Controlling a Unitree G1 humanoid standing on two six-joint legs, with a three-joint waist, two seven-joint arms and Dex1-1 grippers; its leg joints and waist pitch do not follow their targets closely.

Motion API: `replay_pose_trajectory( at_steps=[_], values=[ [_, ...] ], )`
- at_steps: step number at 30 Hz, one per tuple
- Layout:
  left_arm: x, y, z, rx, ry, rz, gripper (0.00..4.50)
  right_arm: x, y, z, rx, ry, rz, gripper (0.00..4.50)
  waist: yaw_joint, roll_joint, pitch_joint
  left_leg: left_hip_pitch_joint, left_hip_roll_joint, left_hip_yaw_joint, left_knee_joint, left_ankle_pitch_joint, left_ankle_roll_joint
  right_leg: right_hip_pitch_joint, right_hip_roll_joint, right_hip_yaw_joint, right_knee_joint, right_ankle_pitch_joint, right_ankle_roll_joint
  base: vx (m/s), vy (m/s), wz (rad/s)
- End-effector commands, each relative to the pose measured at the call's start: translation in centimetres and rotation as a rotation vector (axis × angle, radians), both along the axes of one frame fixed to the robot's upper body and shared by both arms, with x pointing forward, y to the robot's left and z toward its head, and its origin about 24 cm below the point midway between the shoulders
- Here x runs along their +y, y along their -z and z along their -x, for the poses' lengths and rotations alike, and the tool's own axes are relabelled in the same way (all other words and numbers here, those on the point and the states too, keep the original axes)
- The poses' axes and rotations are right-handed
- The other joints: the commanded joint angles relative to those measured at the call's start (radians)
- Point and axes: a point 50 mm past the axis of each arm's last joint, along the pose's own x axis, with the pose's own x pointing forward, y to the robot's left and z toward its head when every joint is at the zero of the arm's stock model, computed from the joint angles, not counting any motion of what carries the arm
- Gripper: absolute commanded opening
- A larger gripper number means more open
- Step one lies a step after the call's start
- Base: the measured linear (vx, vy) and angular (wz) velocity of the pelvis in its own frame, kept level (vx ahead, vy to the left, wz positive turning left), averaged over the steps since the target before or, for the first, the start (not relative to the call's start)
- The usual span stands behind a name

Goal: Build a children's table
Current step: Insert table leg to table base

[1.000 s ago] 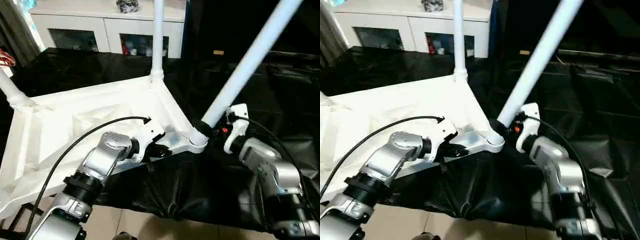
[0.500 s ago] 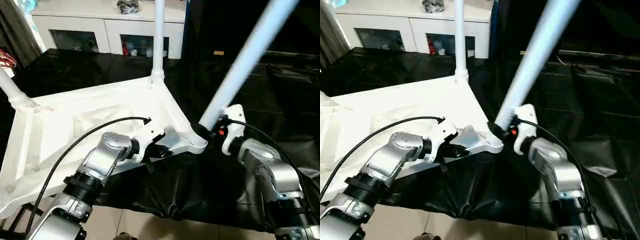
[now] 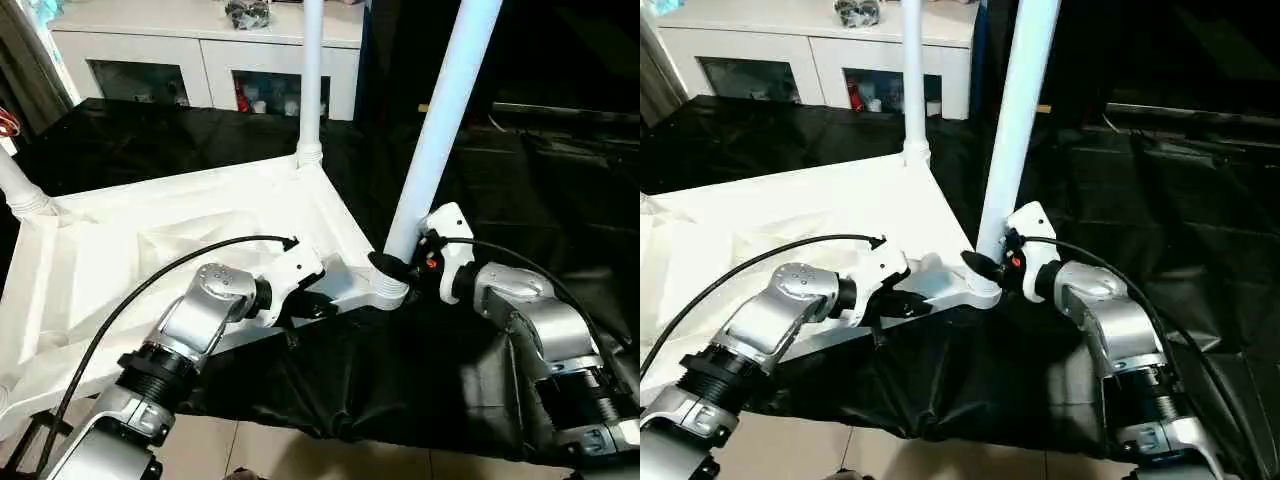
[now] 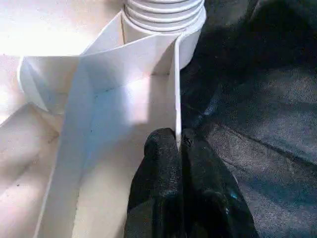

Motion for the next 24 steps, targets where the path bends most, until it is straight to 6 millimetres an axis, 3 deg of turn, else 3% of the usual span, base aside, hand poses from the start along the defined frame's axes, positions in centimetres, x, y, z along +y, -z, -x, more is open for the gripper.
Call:
replay_pose_trajectory(
  at_steps=[1,9,16,20,23,24],
  values=[
    [-1.0,-1.1,0.5,-0.040,0.116,0.048,0.00,-0.2,3.5,1.5,0.159,-0.056,0.066,1.90,-0.001,-0.011,-0.047,0.026,0.009,0.004,-0.070,-0.232,-0.005,0.020,-0.042,0.009,-0.083,-0.090,-0.202,0.000,0.000,0.00],
    [-0.8,-1.8,1.0,-0.042,0.234,0.040,0.00,-0.1,3.7,2.3,0.141,-0.199,0.082,1.90,-0.004,-0.007,-0.033,0.030,0.012,0.001,-0.081,-0.310,-0.015,0.011,-0.042,0.011,-0.091,-0.178,-0.198,0.000,0.000,0.00],
    [-0.6,-2.3,0.4,-0.056,0.245,0.022,0.00,-0.2,3.6,2.1,0.125,-0.225,0.071,1.90,-0.005,-0.006,-0.034,0.032,0.013,0.002,-0.084,-0.307,-0.016,0.013,-0.041,0.010,-0.090,-0.136,-0.218,0.000,0.000,0.00],
    [-0.7,-2.5,-0.3,-0.074,0.176,0.026,0.00,-0.2,3.8,1.3,0.122,-0.128,0.052,1.90,-0.005,-0.006,-0.033,0.034,0.013,0.002,-0.087,-0.323,-0.024,0.011,-0.044,0.010,-0.094,-0.182,-0.216,0.000,0.000,0.00],
    [-0.9,-2.6,-1.1,-0.073,0.025,0.023,0.00,-0.1,4.2,-0.3,0.093,0.054,0.057,1.90,-0.010,-0.006,-0.031,0.033,0.013,0.000,-0.091,-0.350,-0.041,0.007,-0.047,0.009,-0.099,-0.247,-0.207,0.000,0.000,0.00],
    [-1.1,-2.7,-1.5,-0.068,-0.048,0.024,0.00,0.2,4.5,-0.9,0.087,0.122,0.067,1.90,-0.013,-0.011,-0.031,0.033,0.013,-0.001,-0.093,-0.355,-0.051,0.005,-0.047,0.008,-0.098,-0.270,-0.203,0.000,0.000,0.00]
  ],
)
